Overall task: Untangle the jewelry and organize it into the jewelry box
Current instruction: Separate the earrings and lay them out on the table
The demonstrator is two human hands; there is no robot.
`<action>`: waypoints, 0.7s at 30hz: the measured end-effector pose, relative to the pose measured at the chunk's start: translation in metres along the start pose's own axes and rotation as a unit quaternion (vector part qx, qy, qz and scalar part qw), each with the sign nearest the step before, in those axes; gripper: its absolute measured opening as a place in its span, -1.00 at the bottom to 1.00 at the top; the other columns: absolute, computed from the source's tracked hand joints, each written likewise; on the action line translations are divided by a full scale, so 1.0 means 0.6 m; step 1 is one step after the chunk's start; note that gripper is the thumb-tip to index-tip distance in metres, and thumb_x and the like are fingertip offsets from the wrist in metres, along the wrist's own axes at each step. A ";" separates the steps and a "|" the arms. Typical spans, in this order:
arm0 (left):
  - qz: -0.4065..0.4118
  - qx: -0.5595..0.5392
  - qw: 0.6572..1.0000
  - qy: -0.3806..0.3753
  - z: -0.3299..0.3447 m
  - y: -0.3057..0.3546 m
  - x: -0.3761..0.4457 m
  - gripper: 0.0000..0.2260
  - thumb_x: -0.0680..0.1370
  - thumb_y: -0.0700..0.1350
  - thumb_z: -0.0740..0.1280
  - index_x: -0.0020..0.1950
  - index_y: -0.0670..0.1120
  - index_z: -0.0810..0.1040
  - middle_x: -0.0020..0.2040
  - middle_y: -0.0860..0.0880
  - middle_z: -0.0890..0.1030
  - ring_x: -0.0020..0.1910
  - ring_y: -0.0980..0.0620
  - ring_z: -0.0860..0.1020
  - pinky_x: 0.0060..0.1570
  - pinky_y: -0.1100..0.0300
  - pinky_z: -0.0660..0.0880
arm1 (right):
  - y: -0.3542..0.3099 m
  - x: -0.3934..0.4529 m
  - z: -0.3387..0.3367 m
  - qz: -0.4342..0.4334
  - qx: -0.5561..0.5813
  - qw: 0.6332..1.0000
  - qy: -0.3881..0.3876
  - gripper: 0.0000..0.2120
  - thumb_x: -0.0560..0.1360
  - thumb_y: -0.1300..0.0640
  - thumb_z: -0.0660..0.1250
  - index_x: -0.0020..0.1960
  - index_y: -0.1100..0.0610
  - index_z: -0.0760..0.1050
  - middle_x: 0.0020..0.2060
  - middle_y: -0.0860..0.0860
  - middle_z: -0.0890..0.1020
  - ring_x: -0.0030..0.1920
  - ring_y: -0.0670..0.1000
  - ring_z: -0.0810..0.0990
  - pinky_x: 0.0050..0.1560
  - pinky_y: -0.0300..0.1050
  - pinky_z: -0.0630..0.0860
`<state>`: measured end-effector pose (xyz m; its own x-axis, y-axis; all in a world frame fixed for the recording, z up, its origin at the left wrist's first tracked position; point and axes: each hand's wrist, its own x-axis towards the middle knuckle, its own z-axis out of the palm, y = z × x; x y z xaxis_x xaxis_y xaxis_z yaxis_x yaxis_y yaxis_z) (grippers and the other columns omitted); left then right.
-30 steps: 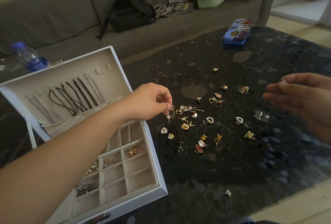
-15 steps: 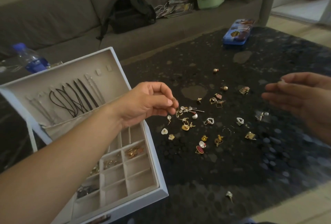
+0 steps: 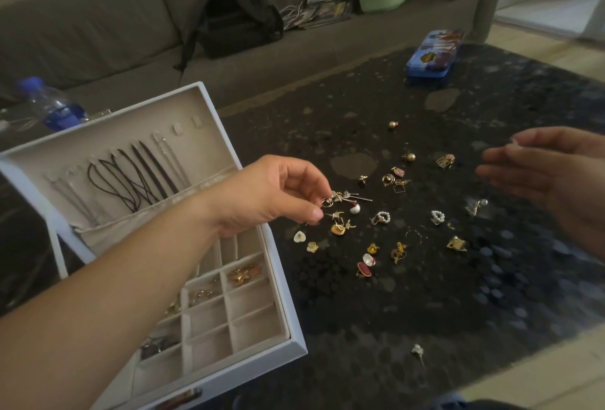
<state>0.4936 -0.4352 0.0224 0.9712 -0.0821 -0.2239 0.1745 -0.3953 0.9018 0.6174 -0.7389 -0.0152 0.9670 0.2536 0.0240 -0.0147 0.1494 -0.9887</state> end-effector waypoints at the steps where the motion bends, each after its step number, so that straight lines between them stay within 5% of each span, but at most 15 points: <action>1: -0.003 0.018 1.000 0.003 0.001 0.001 0.000 -0.79 0.42 -0.36 0.49 -0.09 -0.07 0.65 -0.22 -0.02 0.62 -0.20 0.06 0.60 -0.14 0.27 0.54 | 0.000 -0.001 0.000 -0.004 -0.002 1.000 -0.002 -0.39 -0.09 -0.16 0.54 -0.12 0.06 0.50 -0.23 0.05 0.73 -0.18 0.05 0.74 -0.22 -0.20 0.64; 3: -0.012 0.048 0.999 0.005 0.004 0.001 0.001 -0.83 0.43 -0.33 0.50 -0.11 -0.08 0.64 -0.23 -0.02 0.62 -0.22 0.07 0.59 -0.16 0.26 0.54 | 0.001 0.000 0.000 -0.008 -0.005 1.000 0.002 -0.40 -0.07 -0.15 0.55 -0.12 0.06 0.50 -0.24 0.04 0.73 -0.19 0.04 0.74 -0.22 -0.20 0.64; 6: -0.039 0.076 0.996 -0.013 0.006 0.001 0.004 -0.89 0.42 -0.20 0.53 -0.13 -0.12 0.64 -0.24 -0.08 0.64 -0.26 0.02 0.59 -0.17 0.18 0.55 | 0.001 0.003 0.000 0.002 0.004 1.000 0.002 -0.82 0.38 0.14 0.47 -0.12 0.06 0.48 -0.28 0.01 0.72 -0.19 0.03 0.73 -0.20 -0.21 0.65; 8: -0.060 0.109 0.991 -0.048 0.010 0.003 0.006 -0.83 0.38 -0.10 0.53 -0.12 -0.13 0.64 -0.26 -0.07 0.66 -0.30 0.02 0.59 -0.19 0.15 0.54 | 0.003 0.003 0.001 0.009 -0.007 1.000 0.011 -0.89 0.52 0.24 0.34 -0.12 0.06 0.48 -0.29 0.00 0.72 -0.21 0.01 0.73 -0.19 -0.21 0.65; 16: -0.107 0.293 0.942 -0.120 0.026 -0.007 0.021 -0.88 0.48 -0.23 0.50 -0.02 -0.07 0.67 -0.16 -0.04 0.71 -0.13 -0.02 0.68 0.04 -0.01 0.62 | 0.001 0.004 0.000 0.018 -0.017 1.000 0.016 -0.85 0.56 0.26 0.30 -0.14 0.05 0.47 -0.29 -0.01 0.72 -0.23 0.00 0.73 -0.16 -0.19 0.65; 21: -0.106 0.344 0.928 -0.093 0.033 -0.012 0.031 -0.85 0.47 -0.22 0.50 -0.04 0.01 0.68 -0.20 0.07 0.71 -0.15 0.08 0.69 0.05 -0.01 0.62 | 0.002 0.004 -0.001 0.017 -0.019 1.000 0.017 -0.86 0.54 0.24 0.33 -0.14 0.04 0.48 -0.27 0.00 0.72 -0.20 0.02 0.73 -0.15 -0.18 0.65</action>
<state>0.5070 -0.4519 0.0044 0.8709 -0.0662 -0.4870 0.1517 -0.9063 0.3945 0.6198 -0.7387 -0.0163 0.9743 0.2247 -0.0141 -0.0386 0.1049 -0.9937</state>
